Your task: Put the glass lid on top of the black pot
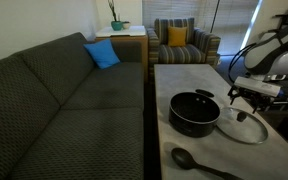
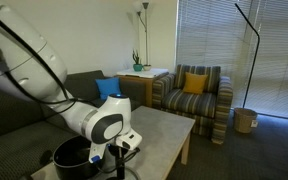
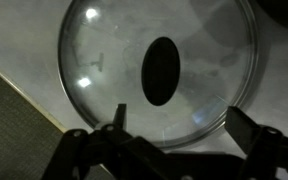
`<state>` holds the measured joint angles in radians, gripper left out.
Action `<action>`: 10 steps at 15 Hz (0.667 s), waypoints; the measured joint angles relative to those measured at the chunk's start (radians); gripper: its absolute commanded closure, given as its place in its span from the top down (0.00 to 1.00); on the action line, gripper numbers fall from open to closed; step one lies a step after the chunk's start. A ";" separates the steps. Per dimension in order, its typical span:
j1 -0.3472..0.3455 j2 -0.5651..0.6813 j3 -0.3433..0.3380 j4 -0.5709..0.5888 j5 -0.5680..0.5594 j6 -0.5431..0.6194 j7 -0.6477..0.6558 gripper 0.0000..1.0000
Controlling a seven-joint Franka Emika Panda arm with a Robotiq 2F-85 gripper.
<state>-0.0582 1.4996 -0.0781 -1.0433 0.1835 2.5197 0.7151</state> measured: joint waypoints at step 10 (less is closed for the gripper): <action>-0.032 0.000 0.039 -0.006 0.058 -0.072 -0.022 1.00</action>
<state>-0.0902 1.4996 -0.0395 -1.0488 0.2415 2.4481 0.6929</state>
